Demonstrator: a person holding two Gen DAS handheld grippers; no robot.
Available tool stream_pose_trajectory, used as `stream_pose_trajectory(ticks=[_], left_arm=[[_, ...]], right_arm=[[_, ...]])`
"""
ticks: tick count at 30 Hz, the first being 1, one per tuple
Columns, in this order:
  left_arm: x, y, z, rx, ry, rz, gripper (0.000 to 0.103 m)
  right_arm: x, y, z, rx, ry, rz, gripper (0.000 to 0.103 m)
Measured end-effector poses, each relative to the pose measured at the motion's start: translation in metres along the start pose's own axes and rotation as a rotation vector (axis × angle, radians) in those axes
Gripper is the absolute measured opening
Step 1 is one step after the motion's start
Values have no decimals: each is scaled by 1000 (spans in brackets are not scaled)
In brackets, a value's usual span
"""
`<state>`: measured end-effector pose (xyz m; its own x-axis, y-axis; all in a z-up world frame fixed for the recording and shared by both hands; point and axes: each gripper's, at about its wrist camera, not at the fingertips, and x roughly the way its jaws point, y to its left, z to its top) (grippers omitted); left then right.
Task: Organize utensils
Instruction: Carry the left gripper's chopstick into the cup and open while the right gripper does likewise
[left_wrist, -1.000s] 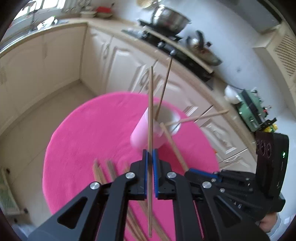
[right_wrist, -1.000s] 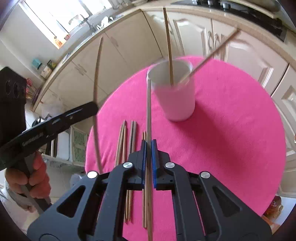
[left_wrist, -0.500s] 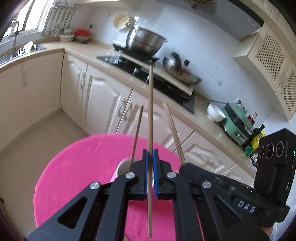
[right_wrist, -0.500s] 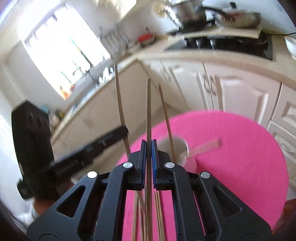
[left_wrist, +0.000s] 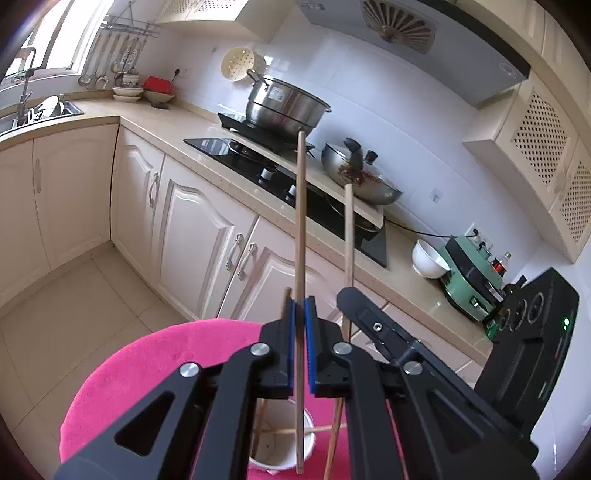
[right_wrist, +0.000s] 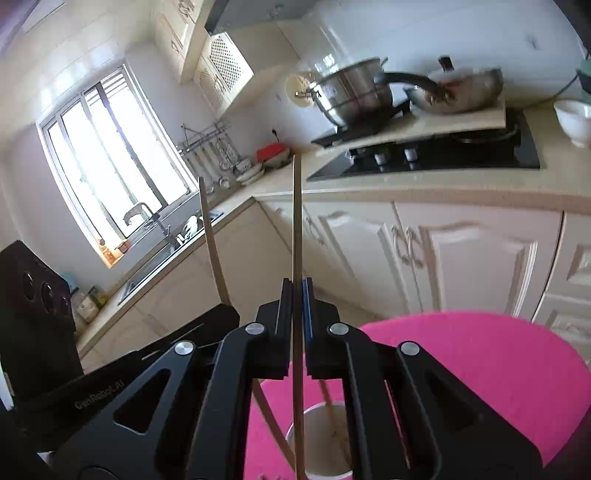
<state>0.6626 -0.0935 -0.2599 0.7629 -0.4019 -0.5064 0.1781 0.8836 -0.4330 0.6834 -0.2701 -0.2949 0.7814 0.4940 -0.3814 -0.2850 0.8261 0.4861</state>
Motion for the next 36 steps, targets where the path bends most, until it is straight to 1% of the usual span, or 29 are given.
stream_pose_trajectory(ticks=[8, 11, 16, 20, 24, 31, 36], left_arm=[[16, 12, -5, 25, -24, 10, 5], [24, 15, -12, 48, -20, 20, 5], [25, 20, -22, 42, -6, 16, 5], [19, 22, -31, 45, 6, 19, 5], [16, 22, -36, 49, 15, 26, 5], [8, 12, -46, 116, 19, 53, 5], [3, 10, -57, 113, 54, 66, 5]], right_arm=[[12, -5, -13, -38, -58, -37, 6], [12, -1, -16, -93, -87, -54, 6], [9, 2, -22, -154, -100, -52, 6], [1, 5, -31, -199, -93, -42, 6], [-5, 8, -39, -248, -77, -50, 6], [-24, 13, -50, -325, -38, -65, 7], [-39, 16, -61, -351, -10, -82, 7]])
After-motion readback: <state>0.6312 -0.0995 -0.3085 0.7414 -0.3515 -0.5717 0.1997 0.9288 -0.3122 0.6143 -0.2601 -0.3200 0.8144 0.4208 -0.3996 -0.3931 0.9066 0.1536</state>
